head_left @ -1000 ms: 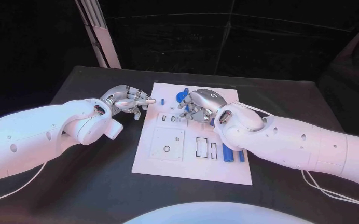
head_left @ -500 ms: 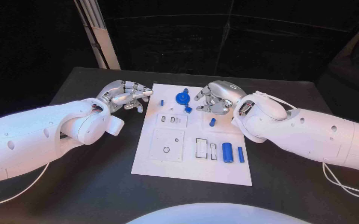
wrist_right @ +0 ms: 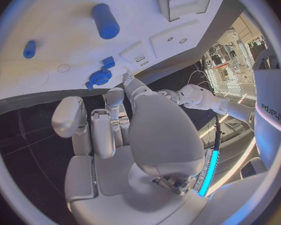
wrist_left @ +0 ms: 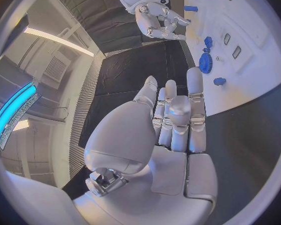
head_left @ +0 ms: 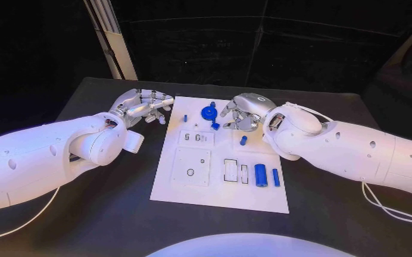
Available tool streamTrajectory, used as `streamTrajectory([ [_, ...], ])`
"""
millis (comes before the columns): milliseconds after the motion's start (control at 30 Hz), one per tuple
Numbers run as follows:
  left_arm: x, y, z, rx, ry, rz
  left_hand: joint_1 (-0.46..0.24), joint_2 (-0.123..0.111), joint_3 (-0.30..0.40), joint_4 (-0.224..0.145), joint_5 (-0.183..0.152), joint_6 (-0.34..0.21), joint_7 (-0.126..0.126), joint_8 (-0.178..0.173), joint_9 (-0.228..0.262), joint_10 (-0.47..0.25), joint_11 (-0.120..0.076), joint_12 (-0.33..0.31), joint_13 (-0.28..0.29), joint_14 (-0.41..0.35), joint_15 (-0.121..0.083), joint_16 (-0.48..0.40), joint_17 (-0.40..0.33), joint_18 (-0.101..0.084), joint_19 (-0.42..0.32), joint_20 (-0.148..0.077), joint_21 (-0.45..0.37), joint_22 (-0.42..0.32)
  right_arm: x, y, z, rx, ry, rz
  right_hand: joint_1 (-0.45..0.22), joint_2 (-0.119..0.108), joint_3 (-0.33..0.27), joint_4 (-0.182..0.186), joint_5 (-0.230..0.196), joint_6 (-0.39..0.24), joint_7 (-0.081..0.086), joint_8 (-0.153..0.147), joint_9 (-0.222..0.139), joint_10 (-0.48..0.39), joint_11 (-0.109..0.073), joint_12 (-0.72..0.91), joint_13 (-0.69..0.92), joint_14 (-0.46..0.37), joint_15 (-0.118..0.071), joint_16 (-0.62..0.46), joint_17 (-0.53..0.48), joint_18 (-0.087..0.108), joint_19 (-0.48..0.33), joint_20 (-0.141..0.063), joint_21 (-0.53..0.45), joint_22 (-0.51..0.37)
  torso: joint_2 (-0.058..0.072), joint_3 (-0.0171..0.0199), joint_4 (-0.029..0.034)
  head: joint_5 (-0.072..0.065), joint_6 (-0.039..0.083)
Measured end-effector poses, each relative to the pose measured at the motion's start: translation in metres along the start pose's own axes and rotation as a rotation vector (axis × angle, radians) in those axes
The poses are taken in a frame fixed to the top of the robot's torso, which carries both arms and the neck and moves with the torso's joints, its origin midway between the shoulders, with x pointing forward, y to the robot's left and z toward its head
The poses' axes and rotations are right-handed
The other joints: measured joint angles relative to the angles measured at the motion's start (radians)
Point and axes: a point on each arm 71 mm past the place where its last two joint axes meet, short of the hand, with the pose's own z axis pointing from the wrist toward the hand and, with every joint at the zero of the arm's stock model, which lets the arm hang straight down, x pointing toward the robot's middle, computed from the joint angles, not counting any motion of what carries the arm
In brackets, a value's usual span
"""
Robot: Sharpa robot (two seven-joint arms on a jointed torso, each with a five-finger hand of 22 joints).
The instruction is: Assemble the parts on the task board
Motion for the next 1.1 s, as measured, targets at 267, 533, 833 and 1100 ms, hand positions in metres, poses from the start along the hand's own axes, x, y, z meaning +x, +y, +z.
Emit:
streamTrajectory([
  [267, 0.001, -0.001, 0.001, 0.01, -0.004, -0.015, 0.0, 0.0, 0.003, -0.003, 0.0, 0.0, 0.0, 0.0, -0.002, 0.0, 0.0, 0.0, -0.004, 0.0, 0.0, -0.007, -0.008, 0.0, 0.0, 0.0, -0.001, -0.003, 0.009, 0.007, 0.012, 0.056, 0.05, -0.038, -0.09, -0.018, -0.063, 0.09, 0.037, 0.01, -0.004, 0.0, 0.002, 0.009, -0.002, 0.037, 0.028, 0.0, 0.0, 0.0, 0.0, 0.0, 0.0, 0.0, 0.0, 0.008, 0.001, -0.0003, -0.0001, 0.002, -0.002],
  [533, 0.001, -0.001, 0.001, 0.014, -0.003, -0.02, 0.0, 0.0, 0.004, -0.004, 0.0, 0.0, 0.0, -0.004, -0.004, 0.0, 0.0, 0.0, -0.008, 0.0, 0.0, -0.01, -0.012, 0.0, 0.0, 0.0, -0.004, -0.004, 0.013, 0.011, 0.02, 0.138, 0.063, -0.072, -0.092, -0.021, -0.1, 0.138, 0.084, 0.014, -0.008, 0.0, 0.003, 0.009, -0.002, 0.048, 0.032, 0.0, 0.0, 0.0, 0.0, 0.0, 0.002, -0.002, 0.0, 0.012, 0.001, -0.0003, -0.0018, 0.002, -0.004],
  [833, 0.003, -0.001, 0.002, 0.015, -0.001, -0.024, 0.0, 0.0, 0.004, -0.004, 0.0, 0.0, 0.0, -0.004, -0.005, 0.0, 0.0, -0.003, -0.01, 0.0, 0.0, -0.01, -0.013, 0.0, 0.0, 0.0, -0.004, -0.005, 0.018, 0.017, 0.029, 0.194, 0.064, -0.09, -0.1, -0.017, -0.111, 0.149, 0.096, 0.017, -0.011, 0.004, 0.004, 0.009, -0.002, 0.049, 0.034, 0.0, 0.0, 0.0, 0.0, 0.0, 0.004, -0.004, 0.0, 0.011, 0.002, 0.0011, -0.0036, 0.002, -0.008],
  [1100, 0.003, -0.001, 0.002, 0.015, 0.0, -0.025, 0.0, 0.0, 0.007, -0.007, 0.0, 0.0, 0.0, -0.004, -0.006, 0.0, 0.0, -0.003, -0.013, -0.003, 0.004, -0.015, -0.015, 0.0, 0.0, 0.0, -0.01, -0.007, 0.022, 0.018, 0.035, 0.214, 0.069, -0.096, -0.1, -0.017, -0.111, 0.149, 0.1, 0.024, -0.012, 0.009, 0.005, 0.009, -0.002, 0.049, 0.034, 0.0, 0.0, 0.0, 0.0, 0.0, 0.004, -0.004, 0.0, 0.011, 0.002, 0.0014, -0.0037, 0.003, -0.012],
])
